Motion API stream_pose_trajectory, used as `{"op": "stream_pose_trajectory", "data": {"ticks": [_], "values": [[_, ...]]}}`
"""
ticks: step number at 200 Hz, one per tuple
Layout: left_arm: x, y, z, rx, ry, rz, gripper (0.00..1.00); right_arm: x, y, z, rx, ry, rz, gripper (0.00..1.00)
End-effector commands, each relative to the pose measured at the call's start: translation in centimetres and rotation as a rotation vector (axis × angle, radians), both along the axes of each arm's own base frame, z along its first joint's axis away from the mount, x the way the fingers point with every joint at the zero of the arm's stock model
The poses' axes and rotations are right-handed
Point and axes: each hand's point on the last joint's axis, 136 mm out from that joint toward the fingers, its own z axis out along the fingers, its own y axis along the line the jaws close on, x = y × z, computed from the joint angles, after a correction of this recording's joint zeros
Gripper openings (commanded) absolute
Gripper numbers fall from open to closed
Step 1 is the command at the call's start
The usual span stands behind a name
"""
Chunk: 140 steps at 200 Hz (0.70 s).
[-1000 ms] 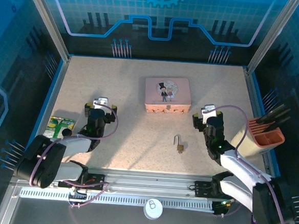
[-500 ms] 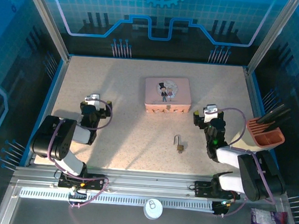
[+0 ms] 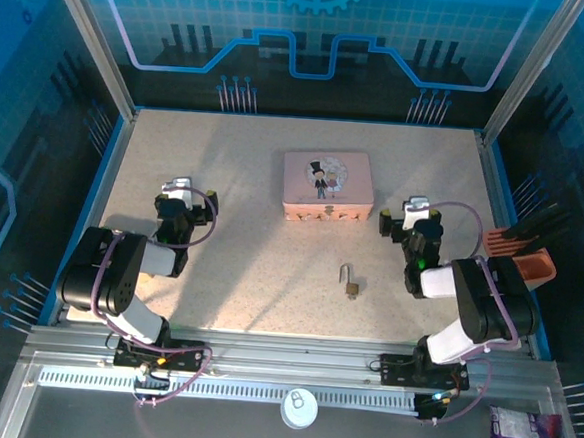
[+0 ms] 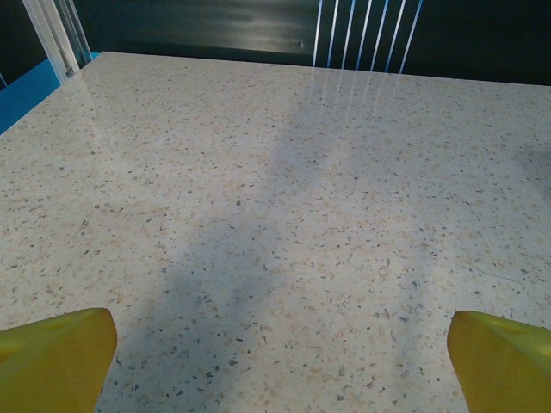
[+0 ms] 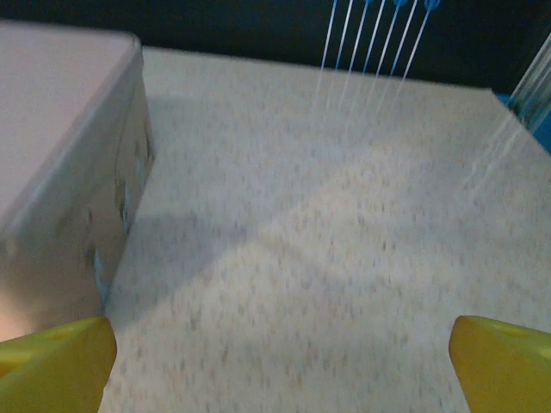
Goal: Unlock the padlock with the key
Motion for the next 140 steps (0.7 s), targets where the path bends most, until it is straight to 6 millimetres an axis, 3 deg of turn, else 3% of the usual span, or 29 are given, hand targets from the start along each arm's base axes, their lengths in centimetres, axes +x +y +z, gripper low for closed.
{"op": "stream_pose_trajectory", "data": {"ticks": [1,140], "values": [[0.1,0.15,0.49,-0.013,-0.013,0.002,0.99,0.41,-1.18,0.23,0.022,0.016,-0.052,0.99],[0.17,0.09,0.49,-0.012,-0.012,-0.001,0.99,0.47,-0.94,0.33,0.012,0.006,-0.041,1.0]]}}
